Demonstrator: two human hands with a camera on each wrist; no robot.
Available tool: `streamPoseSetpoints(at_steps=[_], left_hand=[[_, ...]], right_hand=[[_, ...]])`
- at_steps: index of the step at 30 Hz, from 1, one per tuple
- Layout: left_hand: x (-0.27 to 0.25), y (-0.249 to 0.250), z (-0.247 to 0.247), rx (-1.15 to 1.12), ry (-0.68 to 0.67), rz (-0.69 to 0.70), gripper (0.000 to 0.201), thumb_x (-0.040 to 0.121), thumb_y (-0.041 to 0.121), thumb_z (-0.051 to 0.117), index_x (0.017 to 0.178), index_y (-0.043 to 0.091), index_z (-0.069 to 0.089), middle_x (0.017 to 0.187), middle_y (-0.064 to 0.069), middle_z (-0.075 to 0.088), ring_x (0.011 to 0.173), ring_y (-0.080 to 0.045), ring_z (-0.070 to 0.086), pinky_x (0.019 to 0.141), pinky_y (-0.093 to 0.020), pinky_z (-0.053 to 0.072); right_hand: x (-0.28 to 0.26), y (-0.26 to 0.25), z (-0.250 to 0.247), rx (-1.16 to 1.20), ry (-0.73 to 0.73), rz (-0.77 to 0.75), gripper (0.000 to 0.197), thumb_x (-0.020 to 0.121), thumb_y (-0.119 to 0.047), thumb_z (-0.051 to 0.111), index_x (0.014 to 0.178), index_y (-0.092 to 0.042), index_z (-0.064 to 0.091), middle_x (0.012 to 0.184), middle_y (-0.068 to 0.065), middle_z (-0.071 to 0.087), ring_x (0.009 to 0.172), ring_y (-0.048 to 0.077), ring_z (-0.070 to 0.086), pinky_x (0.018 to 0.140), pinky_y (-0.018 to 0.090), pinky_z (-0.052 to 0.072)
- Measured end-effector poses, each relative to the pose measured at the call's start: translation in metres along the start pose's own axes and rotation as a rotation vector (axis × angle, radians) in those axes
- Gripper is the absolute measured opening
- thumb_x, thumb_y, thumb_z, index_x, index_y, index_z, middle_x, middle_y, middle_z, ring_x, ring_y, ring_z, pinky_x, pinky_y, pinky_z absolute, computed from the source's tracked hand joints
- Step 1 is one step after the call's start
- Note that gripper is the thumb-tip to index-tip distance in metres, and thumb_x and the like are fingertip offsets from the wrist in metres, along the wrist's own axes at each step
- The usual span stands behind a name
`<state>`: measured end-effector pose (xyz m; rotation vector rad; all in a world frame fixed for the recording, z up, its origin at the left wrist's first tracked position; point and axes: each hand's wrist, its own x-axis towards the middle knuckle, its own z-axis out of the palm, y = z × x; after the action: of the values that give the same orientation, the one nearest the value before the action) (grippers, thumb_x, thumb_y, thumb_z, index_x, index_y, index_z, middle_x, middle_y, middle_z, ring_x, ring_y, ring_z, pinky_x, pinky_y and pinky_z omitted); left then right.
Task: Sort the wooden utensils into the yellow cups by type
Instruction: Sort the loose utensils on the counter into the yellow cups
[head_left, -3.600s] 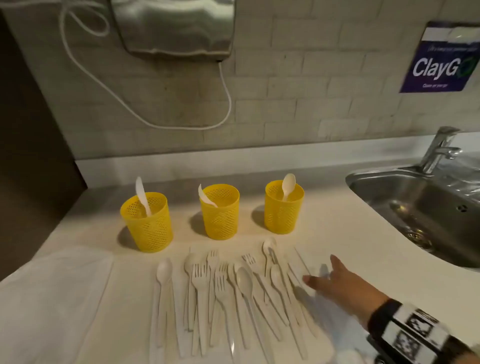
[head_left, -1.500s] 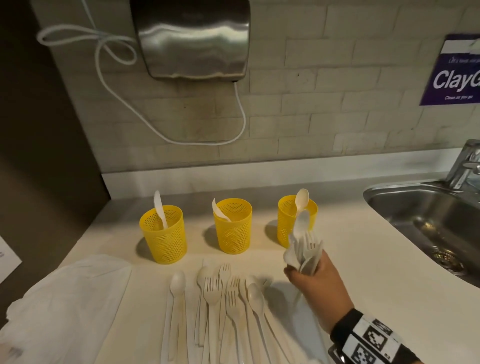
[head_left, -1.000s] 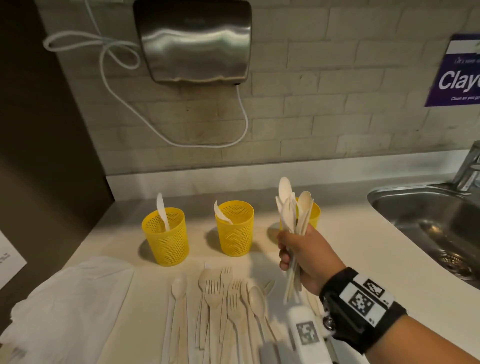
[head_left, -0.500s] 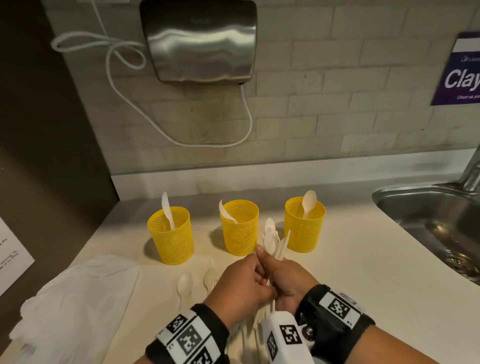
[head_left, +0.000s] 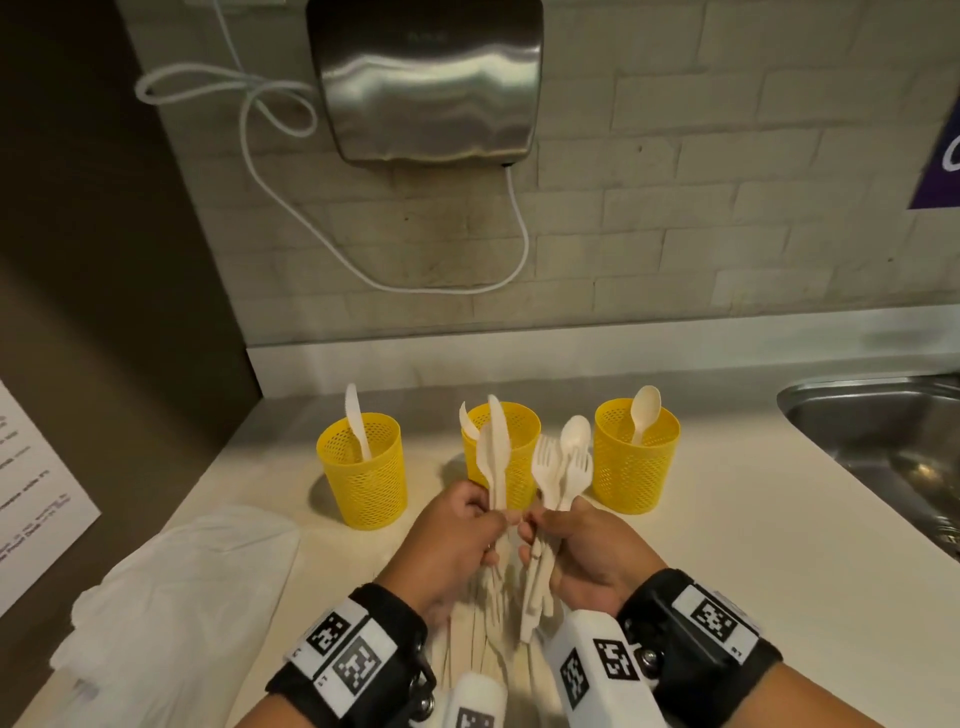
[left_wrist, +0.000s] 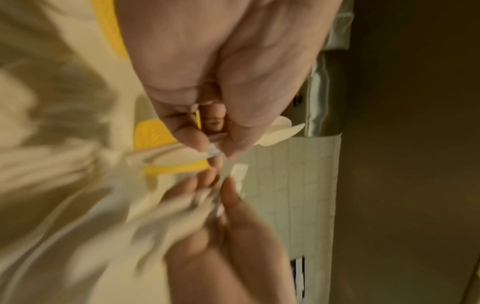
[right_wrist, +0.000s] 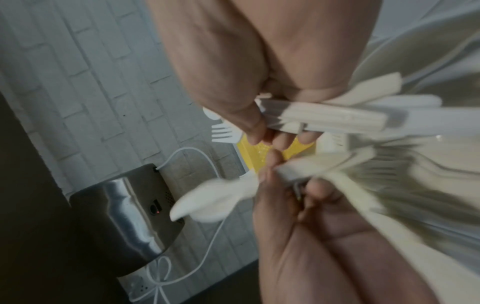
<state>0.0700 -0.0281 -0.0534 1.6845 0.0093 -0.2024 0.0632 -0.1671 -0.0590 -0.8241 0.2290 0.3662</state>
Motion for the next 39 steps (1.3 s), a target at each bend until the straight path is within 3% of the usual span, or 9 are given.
streamPoseSetpoints(at_steps=[6,9,17,23,26,30,33,36,39], left_hand=[[0.025,0.049,-0.086,0.107,0.374,0.274,0.007,0.085,0.013,0.066,0.086,0.013,0.059,0.076,-0.008,0.066,0.068,-0.02,0.059,0.073,-0.04,0.052],[0.048,0.06,-0.123,0.199,0.484,0.275,0.009,0.082,0.014,0.069,0.085,0.007,0.063,0.083,-0.017,0.07,0.075,-0.031,0.067,0.081,-0.049,0.056],[0.079,0.037,-0.129,0.275,0.461,0.08,0.015,0.083,0.006,0.067,0.096,0.006,0.061,0.095,-0.015,0.067,0.071,-0.026,0.064,0.078,-0.041,0.058],[0.082,0.04,-0.129,0.267,0.464,0.095,0.008,0.084,0.007,0.066,0.091,0.006,0.061,0.09,-0.015,0.066,0.072,-0.028,0.064,0.081,-0.042,0.056],[0.081,0.042,-0.13,0.347,0.438,0.071,0.015,0.089,0.016,0.061,0.085,0.002,0.061,0.08,-0.015,0.064,0.062,-0.021,0.062,0.068,-0.036,0.053],[0.075,0.047,-0.136,0.402,0.485,0.084,0.027,0.093,0.024,0.055,0.078,0.002,0.061,0.069,-0.015,0.057,0.075,-0.032,0.063,0.079,-0.044,0.05],[0.065,0.057,-0.133,0.441,0.611,0.18,0.033,0.093,0.029,0.052,0.071,0.004,0.058,0.067,-0.016,0.055,0.07,-0.032,0.055,0.065,-0.037,0.042],[0.057,0.073,-0.108,0.301,0.624,0.326,0.018,0.089,0.02,0.06,0.097,0.004,0.059,0.086,-0.016,0.062,0.07,-0.025,0.058,0.054,-0.026,0.048],[0.052,0.087,-0.066,0.082,0.546,0.459,0.064,0.081,0.005,0.067,0.136,0.017,0.037,0.11,-0.004,0.055,0.08,-0.017,0.062,0.055,-0.017,0.055]], right_hand=[[0.003,-0.005,-0.005,0.019,0.033,-0.057,0.021,0.092,0.006,0.042,0.099,-0.01,0.054,0.069,0.007,0.052,0.057,0.016,0.051,0.049,0.026,0.05],[0.001,-0.006,-0.005,0.0,0.029,-0.078,0.023,0.093,0.006,0.04,0.091,-0.01,0.056,0.067,0.007,0.054,0.055,0.015,0.051,0.049,0.025,0.051],[-0.011,-0.01,-0.01,-0.004,0.089,-0.083,0.021,0.093,0.007,0.039,0.086,-0.009,0.05,0.068,0.009,0.051,0.059,0.018,0.048,0.046,0.026,0.05],[-0.011,-0.011,-0.017,-0.004,0.124,-0.069,0.021,0.093,0.007,0.04,0.092,-0.011,0.051,0.073,0.01,0.053,0.063,0.018,0.05,0.048,0.026,0.052],[-0.014,-0.011,-0.017,-0.022,0.131,-0.072,0.021,0.093,0.007,0.042,0.091,-0.013,0.05,0.074,0.009,0.055,0.064,0.018,0.052,0.05,0.027,0.052],[-0.016,-0.011,-0.018,-0.04,0.138,-0.079,0.022,0.092,0.007,0.043,0.093,-0.013,0.052,0.075,0.009,0.055,0.064,0.018,0.052,0.052,0.028,0.052],[-0.018,-0.013,-0.019,-0.041,0.13,-0.078,0.021,0.091,0.007,0.043,0.097,-0.011,0.053,0.075,0.01,0.055,0.064,0.019,0.053,0.054,0.028,0.053],[-0.021,-0.014,-0.02,-0.055,0.141,-0.083,0.022,0.091,0.007,0.044,0.101,-0.011,0.053,0.077,0.011,0.057,0.065,0.021,0.057,0.057,0.032,0.052],[-0.026,-0.015,-0.02,-0.047,0.139,-0.09,0.024,0.092,0.007,0.04,0.102,-0.012,0.052,0.076,0.01,0.054,0.066,0.023,0.055,0.06,0.036,0.047]])
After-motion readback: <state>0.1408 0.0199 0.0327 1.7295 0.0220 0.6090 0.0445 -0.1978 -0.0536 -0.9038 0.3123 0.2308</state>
